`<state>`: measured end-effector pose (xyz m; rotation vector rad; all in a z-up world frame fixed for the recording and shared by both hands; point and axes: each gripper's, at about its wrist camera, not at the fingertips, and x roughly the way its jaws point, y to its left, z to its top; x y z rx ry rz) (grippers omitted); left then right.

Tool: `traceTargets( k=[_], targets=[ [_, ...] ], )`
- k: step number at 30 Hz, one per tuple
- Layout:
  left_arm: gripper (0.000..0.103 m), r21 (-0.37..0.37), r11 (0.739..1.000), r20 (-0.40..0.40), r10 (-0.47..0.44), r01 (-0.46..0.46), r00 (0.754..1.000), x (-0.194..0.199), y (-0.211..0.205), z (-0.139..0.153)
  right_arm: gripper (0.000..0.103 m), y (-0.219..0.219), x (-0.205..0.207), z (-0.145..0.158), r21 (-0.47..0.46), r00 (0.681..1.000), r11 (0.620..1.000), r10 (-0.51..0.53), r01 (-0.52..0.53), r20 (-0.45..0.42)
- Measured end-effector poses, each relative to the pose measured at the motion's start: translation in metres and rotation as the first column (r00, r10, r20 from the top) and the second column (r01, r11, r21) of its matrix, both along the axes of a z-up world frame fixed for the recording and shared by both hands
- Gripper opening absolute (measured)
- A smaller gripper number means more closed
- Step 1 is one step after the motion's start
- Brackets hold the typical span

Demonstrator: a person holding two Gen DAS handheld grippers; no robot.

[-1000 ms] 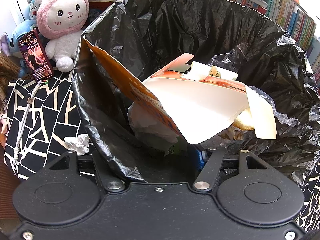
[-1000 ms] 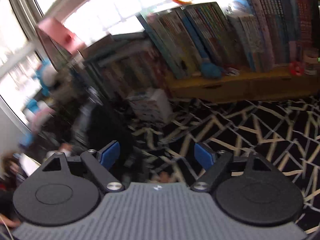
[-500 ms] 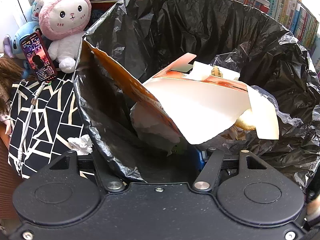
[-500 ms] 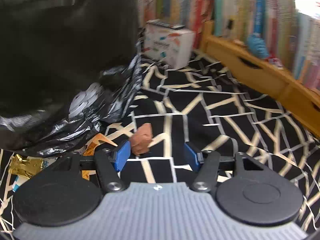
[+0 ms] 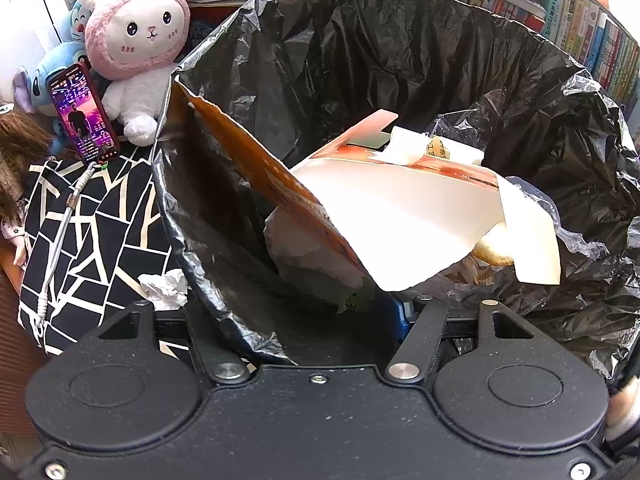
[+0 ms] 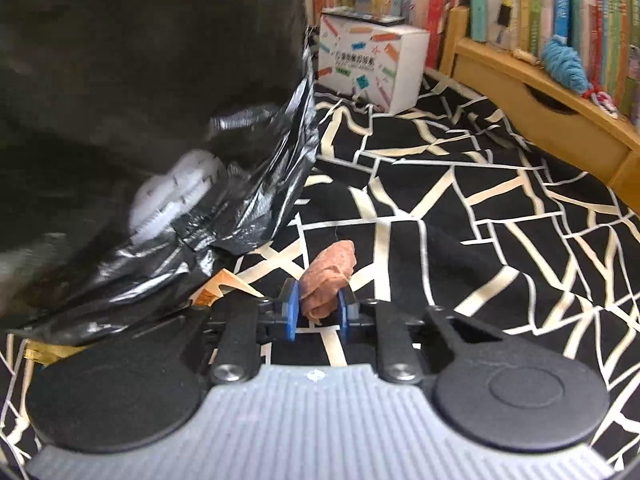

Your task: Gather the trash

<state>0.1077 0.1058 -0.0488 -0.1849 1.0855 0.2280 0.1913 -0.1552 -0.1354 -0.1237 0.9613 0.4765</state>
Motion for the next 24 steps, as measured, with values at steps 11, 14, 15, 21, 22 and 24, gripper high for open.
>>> traceTargets(
  k=[11,14,15,21,22,24],
  targets=[
    [0.063,-0.009,1.0,0.003,-0.001,0.001,1.0,0.0,0.002,0.0,0.025,-0.054,-0.025,0.098,0.212,0.98,0.965,-0.178,0.155,0.093],
    [0.063,-0.013,1.0,0.005,-0.001,0.001,1.0,0.0,0.002,0.0,0.027,-0.062,-0.032,0.136,0.284,0.97,0.947,-0.196,0.149,0.144],
    [0.063,-0.013,1.0,0.007,-0.003,0.003,1.0,-0.001,0.002,0.0,0.027,-0.063,-0.034,0.148,0.306,0.967,0.942,-0.196,0.14,0.161],
    [0.063,-0.033,0.999,0.018,-0.006,0.006,1.0,-0.003,0.004,-0.001,0.029,-0.049,-0.043,0.208,0.395,0.956,0.918,-0.151,0.04,0.253],
    [0.063,-0.035,0.999,0.02,-0.005,0.006,1.0,-0.003,0.005,-0.001,0.029,-0.044,-0.044,0.215,0.399,0.954,0.917,-0.135,0.019,0.266],
    [0.063,-0.037,0.999,0.022,-0.007,0.008,1.0,-0.004,0.005,-0.001,0.029,-0.032,-0.043,0.225,0.397,0.951,0.918,-0.101,-0.024,0.291]
  ],
)
